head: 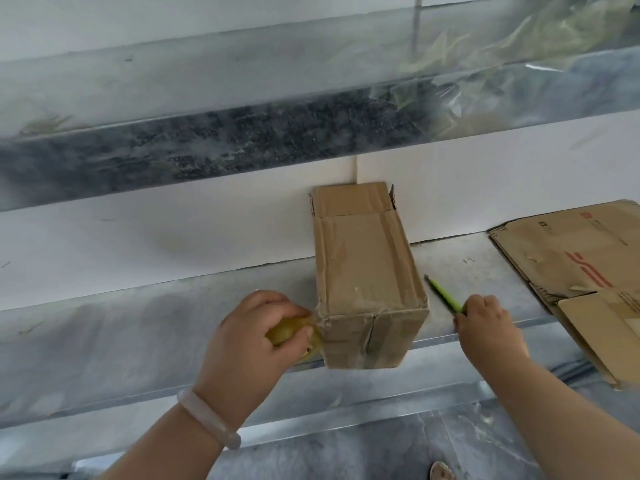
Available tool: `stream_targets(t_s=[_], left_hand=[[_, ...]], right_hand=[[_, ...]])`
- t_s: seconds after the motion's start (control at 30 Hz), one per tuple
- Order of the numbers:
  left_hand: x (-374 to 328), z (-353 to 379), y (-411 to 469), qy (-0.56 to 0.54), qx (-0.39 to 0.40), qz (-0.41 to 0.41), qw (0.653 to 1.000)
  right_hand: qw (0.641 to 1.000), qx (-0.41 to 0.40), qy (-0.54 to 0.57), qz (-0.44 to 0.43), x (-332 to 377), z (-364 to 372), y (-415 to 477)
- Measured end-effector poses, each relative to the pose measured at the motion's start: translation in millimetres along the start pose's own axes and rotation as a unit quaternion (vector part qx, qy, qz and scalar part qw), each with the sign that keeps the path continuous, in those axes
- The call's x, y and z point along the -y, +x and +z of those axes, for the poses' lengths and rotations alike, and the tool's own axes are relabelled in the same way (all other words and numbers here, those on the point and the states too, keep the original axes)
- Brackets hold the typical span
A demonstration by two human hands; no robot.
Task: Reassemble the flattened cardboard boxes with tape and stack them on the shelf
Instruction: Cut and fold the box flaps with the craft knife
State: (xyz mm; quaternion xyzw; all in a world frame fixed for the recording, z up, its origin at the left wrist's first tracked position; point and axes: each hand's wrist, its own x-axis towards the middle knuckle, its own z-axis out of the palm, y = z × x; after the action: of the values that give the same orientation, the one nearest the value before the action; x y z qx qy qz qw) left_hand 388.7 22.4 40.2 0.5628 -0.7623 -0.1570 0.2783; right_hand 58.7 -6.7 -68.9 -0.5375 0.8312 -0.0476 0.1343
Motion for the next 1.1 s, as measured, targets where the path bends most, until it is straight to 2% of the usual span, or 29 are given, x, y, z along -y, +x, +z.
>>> stream_targets(t_s=[0.07, 0.17, 0.23, 0.27, 0.33, 0.43, 0.53, 0.63, 0.7, 0.77, 0.87, 1.1], left_hand=[[0, -3, -1, -0.015, -0.001, 0.001, 1.000], [2, -4, -1, -0.045, -0.005, -0.012, 0.999], [4, -3, -1, -0.049, -0.010, -0.012, 0.999], [4, -3, -1, -0.046, -0.010, -0.008, 0.999], [4, -4, 0, -0.039, -0.004, -0.003, 0.999], [2, -6, 1, -0.047, -0.006, -0.014, 0.999], [2, -7, 1, -0.046, -0.015, -0.016, 0.999], [0, -9, 1, -0.043, -0.013, -0.010, 0.999], [0, -11, 2, -0.039, -0.014, -0.005, 0.999], [-1, -12, 2, -0.030, -0.014, -0.004, 0.999], [-3, -13, 3, -0.019, -0.012, 0.000, 1.000], [-3, -10, 5, -0.043, -0.010, -0.017, 0.999]], right_hand=[[0.995, -0.014, 0.096, 0.027, 8, -3, -14], [0.957, -0.057, 0.277, 0.062, 20, -25, -46], [0.935, -0.100, 0.337, 0.055, 32, -47, -78], [0.928, -0.118, 0.352, 0.033, 39, -60, -99], [0.920, -0.124, 0.363, -0.078, 56, -86, -147], [0.931, -0.048, 0.247, -0.265, 83, -108, -196], [0.935, -0.034, 0.089, -0.342, 100, -96, -211], [0.945, -0.050, 0.026, -0.321, 108, -80, -210], [0.949, -0.023, 0.014, -0.315, 118, -83, -211], [0.944, -0.045, 0.020, -0.327, 122, -81, -210], [0.961, 0.063, -0.035, -0.268, 133, -89, -213], [0.964, 0.096, -0.079, -0.235, 141, -87, -211]])
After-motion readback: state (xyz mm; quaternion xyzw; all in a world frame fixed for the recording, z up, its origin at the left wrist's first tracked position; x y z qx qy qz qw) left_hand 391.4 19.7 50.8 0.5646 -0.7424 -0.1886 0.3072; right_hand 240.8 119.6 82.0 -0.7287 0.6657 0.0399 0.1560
